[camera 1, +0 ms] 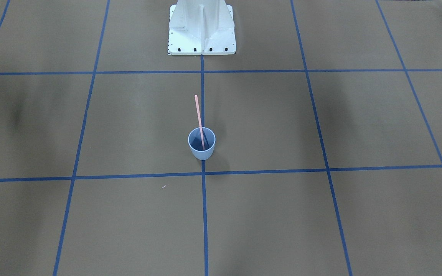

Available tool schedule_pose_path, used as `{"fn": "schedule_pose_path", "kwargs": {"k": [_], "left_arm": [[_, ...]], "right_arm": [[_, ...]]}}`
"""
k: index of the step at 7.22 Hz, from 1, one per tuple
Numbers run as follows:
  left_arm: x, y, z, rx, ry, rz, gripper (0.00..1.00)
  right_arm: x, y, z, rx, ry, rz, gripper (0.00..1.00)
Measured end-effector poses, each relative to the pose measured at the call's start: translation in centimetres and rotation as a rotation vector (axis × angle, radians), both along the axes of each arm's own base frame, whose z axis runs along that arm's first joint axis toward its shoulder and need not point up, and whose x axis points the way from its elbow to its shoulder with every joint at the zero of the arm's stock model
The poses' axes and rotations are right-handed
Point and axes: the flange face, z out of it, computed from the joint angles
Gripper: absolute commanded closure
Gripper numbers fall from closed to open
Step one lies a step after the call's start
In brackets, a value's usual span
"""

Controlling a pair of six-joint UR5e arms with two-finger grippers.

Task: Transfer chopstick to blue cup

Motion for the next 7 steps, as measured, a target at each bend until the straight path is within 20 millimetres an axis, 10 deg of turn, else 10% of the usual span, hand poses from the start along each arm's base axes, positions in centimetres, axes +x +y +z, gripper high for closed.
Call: {"fn": "schedule_pose_path", "kwargs": {"k": [7], "left_arm": [[0.0, 3.8, 4.5, -0.069, -0.001, 0.001, 0.02]], "right_arm": [[12.5, 3.7, 16.4, -0.130, -0.021, 0.030, 0.00]]}}
